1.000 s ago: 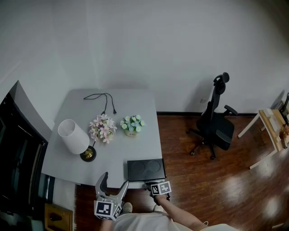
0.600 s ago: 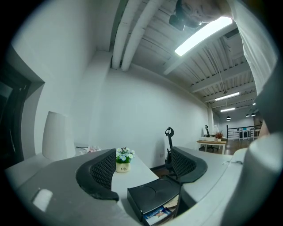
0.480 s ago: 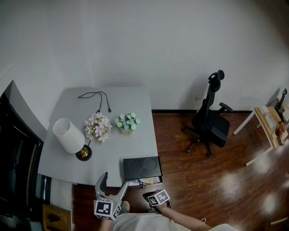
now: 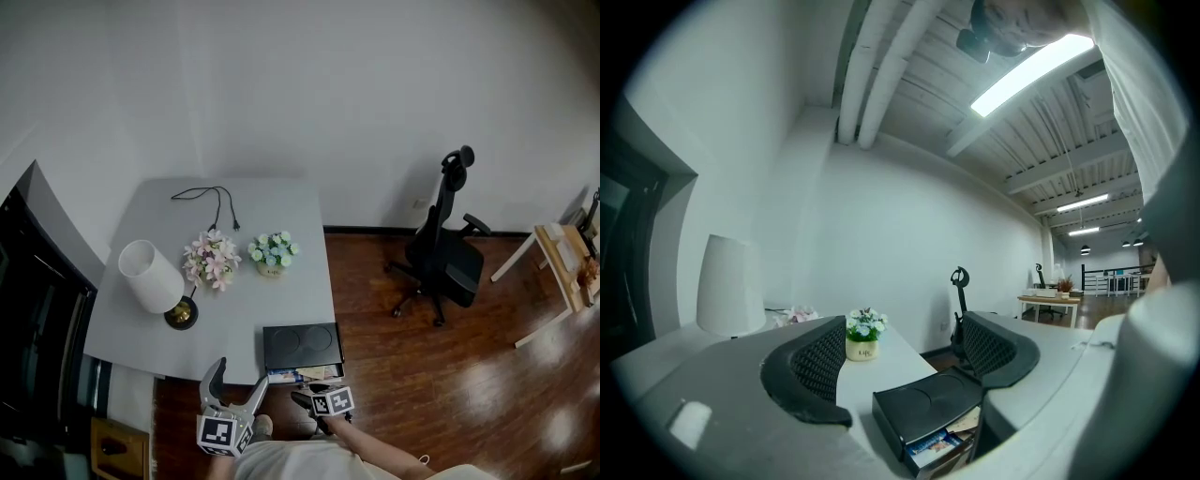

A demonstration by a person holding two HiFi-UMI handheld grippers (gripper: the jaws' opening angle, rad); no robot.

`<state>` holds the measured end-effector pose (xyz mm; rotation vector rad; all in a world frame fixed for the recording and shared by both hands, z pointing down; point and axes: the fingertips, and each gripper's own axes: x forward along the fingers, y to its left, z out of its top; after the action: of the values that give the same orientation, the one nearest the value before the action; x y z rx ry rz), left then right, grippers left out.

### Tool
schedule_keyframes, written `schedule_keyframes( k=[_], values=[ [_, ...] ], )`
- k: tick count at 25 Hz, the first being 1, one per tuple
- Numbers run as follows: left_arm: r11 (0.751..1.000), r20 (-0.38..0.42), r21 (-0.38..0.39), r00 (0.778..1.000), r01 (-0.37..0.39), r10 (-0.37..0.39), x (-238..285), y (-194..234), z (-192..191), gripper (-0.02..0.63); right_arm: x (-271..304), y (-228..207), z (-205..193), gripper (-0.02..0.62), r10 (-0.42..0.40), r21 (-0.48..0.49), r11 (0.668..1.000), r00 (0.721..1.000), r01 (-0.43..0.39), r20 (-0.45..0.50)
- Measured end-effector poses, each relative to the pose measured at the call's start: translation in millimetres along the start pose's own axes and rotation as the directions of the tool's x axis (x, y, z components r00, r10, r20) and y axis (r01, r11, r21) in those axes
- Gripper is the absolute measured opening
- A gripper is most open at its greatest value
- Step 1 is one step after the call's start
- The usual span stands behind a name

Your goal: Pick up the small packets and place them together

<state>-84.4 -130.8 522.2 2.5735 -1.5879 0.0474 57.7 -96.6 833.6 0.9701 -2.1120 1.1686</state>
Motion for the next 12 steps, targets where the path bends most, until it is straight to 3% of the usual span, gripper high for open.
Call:
schedule_keyframes(
  k=[3,5,6,8,9,12],
  values=[
    [1.0,-0.002,0.0,1.0,-0.013,0.013,-3,5,0,0.374,0,-6,6,0.307,0.002,0.085,0.996,0.999,-0.004,0.032],
    [1.0,-0.004,0.001,1.0,-0.017,0.017,-4,7,-1,0.374,0,-10,11,0.242,0.02,0.179,0.984,0.999,-0.028,0.046],
    [1.0,-0.006,0.002,1.0,-0.017,0.017,-4,8,-1,0.374,0,-13,13,0.171,0.028,0.225,0.974,0.998,-0.038,0.048],
    [1.0,-0.011,0.003,1.0,-0.015,0.015,-4,8,-3,0.374,2,-14,16,0.129,0.051,0.292,0.954,0.998,-0.061,0.041],
    [1.0,-0.014,0.003,1.0,-0.013,0.013,-4,7,-4,0.374,3,-13,18,0.086,0.06,0.303,0.951,0.998,-0.067,0.033],
    [1.0,-0.019,0.003,1.0,-0.004,0.004,-2,5,-6,0.374,4,-11,18,0.068,0.029,0.232,0.972,1.0,-0.027,-0.009]
  ],
)
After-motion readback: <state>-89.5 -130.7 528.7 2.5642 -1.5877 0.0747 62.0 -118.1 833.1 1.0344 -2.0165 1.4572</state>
